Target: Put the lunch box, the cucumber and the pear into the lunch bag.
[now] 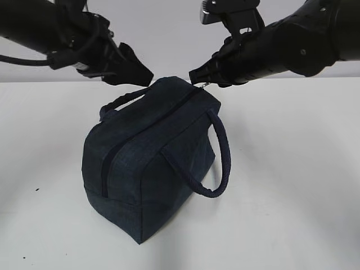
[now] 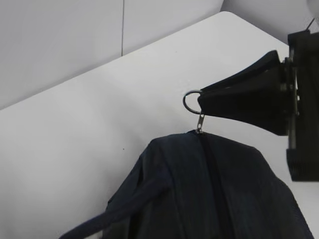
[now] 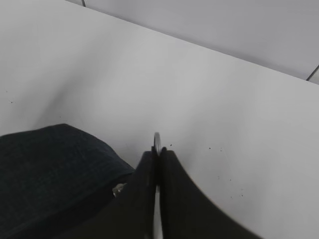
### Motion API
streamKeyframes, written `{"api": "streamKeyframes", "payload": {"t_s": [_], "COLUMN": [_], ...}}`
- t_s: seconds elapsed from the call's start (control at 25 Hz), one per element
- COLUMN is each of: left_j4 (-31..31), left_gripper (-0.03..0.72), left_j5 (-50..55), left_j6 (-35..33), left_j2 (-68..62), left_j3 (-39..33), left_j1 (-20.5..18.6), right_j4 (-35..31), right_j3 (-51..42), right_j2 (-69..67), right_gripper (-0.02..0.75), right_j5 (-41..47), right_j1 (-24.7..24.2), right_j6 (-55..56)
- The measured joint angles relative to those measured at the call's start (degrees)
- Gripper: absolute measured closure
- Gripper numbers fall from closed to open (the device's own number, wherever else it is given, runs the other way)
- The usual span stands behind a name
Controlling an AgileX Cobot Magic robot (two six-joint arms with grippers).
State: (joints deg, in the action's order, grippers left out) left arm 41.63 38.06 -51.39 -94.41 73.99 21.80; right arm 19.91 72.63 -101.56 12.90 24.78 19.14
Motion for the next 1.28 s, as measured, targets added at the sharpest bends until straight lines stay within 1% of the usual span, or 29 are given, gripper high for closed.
{"api": "streamKeyframes", "payload": {"t_s": [0.24, 0.56, 0.8, 0.84, 0.88, 0.92, 1.0, 1.08, 1.16, 1.28], "left_j4": [0.00, -0.10, 0.01, 0.01, 0.01, 0.01, 0.06, 0.13, 0.31, 0.36], "left_gripper": [0.361, 0.361, 0.363, 0.373, 0.395, 0.446, 0.596, 0.669, 0.694, 0.702], "left_j5": [0.66, 0.65, 3.44, 3.70, 3.69, 3.69, 3.87, 4.16, 4.69, 4.76], "left_j6": [0.07, 0.12, 0.28, 0.44, 0.80, 1.03, 1.36, 1.38, 1.38, 1.38], "left_j2": [-4.98, -5.65, -8.57, -9.33, -9.89, -10.11, -10.29, -10.40, -10.39, -10.03], "left_j3": [5.19, 5.62, 5.78, 5.78, 5.78, 5.78, 5.78, 5.78, 5.78, 5.78], "left_j1": [1.61, 2.00, 2.00, 2.00, 2.00, 2.00, 2.00, 2.00, 2.02, 2.02], "right_j4": [-0.13, -0.34, -0.69, -0.69, -0.69, -0.84, -0.83, -1.13, -1.12, -1.16], "right_j3": [0.00, 0.00, 0.00, 0.00, 0.00, 0.00, 0.00, 0.00, 0.00, 0.00], "right_j2": [0.00, 0.00, 0.00, 0.00, 0.00, 0.00, 0.00, 0.00, 0.00, 0.00], "right_gripper": [0.732, 0.732, 0.732, 0.732, 0.732, 0.732, 0.732, 0.732, 0.732, 0.732], "right_j5": [0.00, 0.00, 0.00, 0.00, 0.00, 0.00, 0.00, 0.00, 0.00, 0.00], "right_j1": [0.00, 0.00, 0.00, 0.00, 0.00, 0.00, 0.00, 0.00, 0.00, -0.11], "right_j6": [0.00, 0.00, 0.00, 0.00, 0.04, 0.04, 0.04, 0.04, 0.04, 0.04]}}
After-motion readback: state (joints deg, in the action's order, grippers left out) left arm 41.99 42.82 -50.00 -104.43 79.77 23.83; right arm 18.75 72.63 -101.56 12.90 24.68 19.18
